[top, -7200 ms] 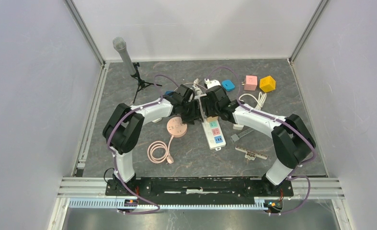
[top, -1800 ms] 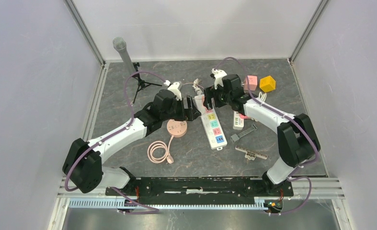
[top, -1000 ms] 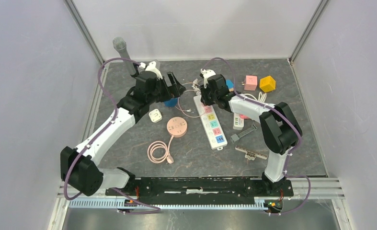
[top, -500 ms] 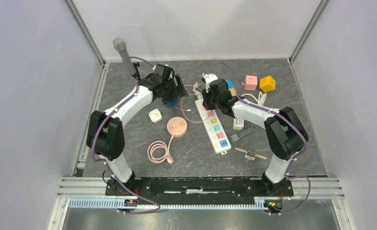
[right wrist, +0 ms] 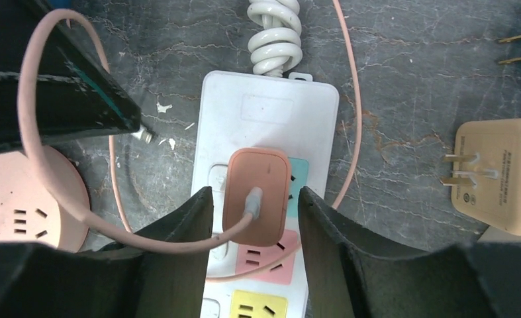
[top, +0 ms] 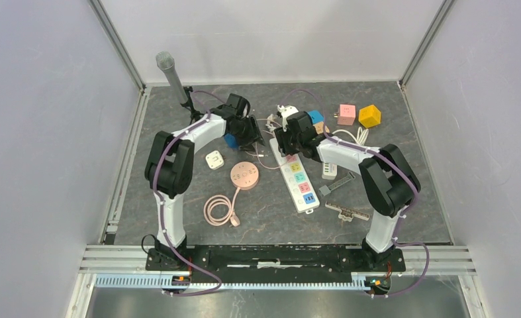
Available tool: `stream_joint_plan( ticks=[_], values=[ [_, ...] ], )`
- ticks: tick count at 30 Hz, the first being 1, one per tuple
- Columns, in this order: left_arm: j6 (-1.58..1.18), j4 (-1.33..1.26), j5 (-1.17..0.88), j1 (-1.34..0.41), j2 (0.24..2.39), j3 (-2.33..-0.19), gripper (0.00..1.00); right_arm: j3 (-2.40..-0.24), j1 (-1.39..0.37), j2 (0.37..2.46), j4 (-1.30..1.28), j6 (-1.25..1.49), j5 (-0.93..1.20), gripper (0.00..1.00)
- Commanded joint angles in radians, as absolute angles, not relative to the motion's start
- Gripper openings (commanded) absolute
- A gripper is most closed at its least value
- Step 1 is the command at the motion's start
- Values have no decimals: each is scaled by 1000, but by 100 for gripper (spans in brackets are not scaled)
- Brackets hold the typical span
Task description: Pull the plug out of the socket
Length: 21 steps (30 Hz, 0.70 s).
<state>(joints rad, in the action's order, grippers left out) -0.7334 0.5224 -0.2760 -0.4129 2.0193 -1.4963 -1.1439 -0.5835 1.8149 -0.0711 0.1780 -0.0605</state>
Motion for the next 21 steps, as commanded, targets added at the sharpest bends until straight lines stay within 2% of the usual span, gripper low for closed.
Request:
stream_joint_plan(
  ticks=[1, 11, 16, 18, 21],
  values=[
    [-721, 505, -355, -417, 2064, -1586, 57, -1210, -599, 1842, -66, 194, -66, 52],
    [-779, 472, -432, -454, 2143, -1629, 61, -1212, -614, 1847, -70, 245, -120, 20],
    [-734, 531, -335, -486, 2150, -1633, 57, -1207, -615, 1842, -76, 293, -146, 4],
    [-748, 527, -304, -491, 2151, -1615, 53, -1211, -614, 1840, -89, 306, -148, 0],
    [-757, 506, -288, -496, 2160, -1590, 50, -1210, -615, 1832, -97, 320, -144, 0]
  ],
)
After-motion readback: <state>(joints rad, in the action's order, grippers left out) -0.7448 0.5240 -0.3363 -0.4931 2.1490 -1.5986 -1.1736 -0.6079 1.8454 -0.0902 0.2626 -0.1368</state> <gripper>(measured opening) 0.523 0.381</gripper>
